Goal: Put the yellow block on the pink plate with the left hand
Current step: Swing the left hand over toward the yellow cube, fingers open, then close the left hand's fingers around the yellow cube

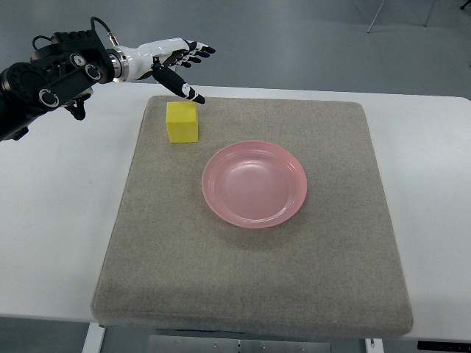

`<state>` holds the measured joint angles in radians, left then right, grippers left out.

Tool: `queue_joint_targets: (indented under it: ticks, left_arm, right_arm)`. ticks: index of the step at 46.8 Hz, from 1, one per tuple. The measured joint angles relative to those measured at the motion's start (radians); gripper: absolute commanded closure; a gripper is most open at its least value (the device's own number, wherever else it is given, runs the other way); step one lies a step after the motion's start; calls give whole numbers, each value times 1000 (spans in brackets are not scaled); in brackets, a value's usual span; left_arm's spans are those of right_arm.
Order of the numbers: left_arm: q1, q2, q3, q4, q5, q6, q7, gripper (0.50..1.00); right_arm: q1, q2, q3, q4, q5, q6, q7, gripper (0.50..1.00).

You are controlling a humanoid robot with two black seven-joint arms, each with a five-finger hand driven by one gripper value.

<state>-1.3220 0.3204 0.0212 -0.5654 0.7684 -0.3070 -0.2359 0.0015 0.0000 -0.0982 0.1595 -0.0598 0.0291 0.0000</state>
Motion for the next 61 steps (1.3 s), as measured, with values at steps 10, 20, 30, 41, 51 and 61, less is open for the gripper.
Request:
queue_joint_targets:
  ticks: [10, 20, 30, 41, 51, 61]
  left_arm:
    - [-13, 22, 5, -6, 179, 0, -12, 527]
    - [-1, 23, 9, -5, 251, 0, -16, 527]
    - [1, 22, 65, -21, 255, -1, -22, 529]
    - [1, 20, 160, -26, 296, 2, -48, 529]
    - [18, 5, 159, -14, 315, 20, -48, 523]
    - [23, 0, 155, -13, 314, 55, -48, 566]
  right_arm:
    - [0, 0, 0, 0, 0, 0, 0, 576]
    - [0, 0, 0, 0, 0, 0, 0, 576]
    - [0, 0, 0, 0, 0, 0, 0, 576]
    - [0, 0, 0, 0, 0, 0, 0, 576]
    - [0, 0, 0, 0, 0, 0, 0, 576]
    - [0, 0, 0, 0, 0, 0, 0, 576]
